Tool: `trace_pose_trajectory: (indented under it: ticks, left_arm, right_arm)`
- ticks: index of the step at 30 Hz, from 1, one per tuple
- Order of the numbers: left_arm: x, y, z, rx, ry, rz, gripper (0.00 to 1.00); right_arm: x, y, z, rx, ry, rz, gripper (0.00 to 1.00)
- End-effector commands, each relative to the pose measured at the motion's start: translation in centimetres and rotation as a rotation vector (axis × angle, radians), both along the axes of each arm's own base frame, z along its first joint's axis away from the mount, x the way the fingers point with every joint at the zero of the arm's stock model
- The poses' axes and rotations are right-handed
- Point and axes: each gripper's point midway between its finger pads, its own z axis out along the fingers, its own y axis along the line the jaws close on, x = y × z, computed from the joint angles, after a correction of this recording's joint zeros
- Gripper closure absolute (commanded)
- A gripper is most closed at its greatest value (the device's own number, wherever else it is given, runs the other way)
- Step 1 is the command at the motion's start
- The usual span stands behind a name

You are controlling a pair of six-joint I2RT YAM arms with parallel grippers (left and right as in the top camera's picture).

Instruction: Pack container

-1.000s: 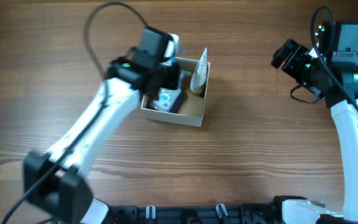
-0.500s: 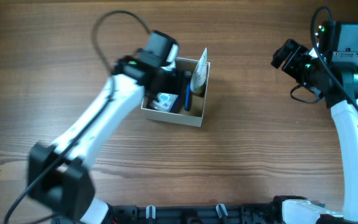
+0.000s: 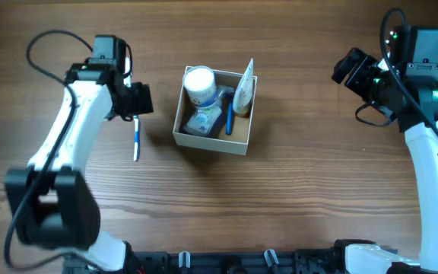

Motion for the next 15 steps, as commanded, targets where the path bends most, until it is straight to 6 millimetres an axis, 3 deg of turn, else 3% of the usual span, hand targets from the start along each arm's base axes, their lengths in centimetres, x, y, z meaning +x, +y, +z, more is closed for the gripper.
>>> trace_pose_trajectory:
  ticks: [1,6,12,14,15]
  left_arm:
    - [-0.7,0.5,-5.5,-0.001,0.135,-0.009,0.25]
    - [-1.0,0.6,-9.9,0.002,0.222,-0.007,0.39]
    - [-0.9,0.6,-11.2,0.003,0.237,-0.007,0.59]
    - [-0.8,0.5,-11.2,0.002,0.234,-0.007,0.79]
    - [-0.8,0.5,-11.2,0.002,0.234,-0.007,0.85]
  right_arm:
    - [0.3,0.1,0.3,0.015,-0.009,-0.007,0.0]
    - [0.3,0.1,0.3,0.015,-0.009,-0.007,0.0]
    - [0.3,0.1,0.3,0.015,-0.009,-0.007,0.0]
    - [0.3,0.1,0.3,0.015,-0.009,-0.007,0.0]
    - [0.3,0.1,0.4,0.015,-0.01,-0.007,0.0]
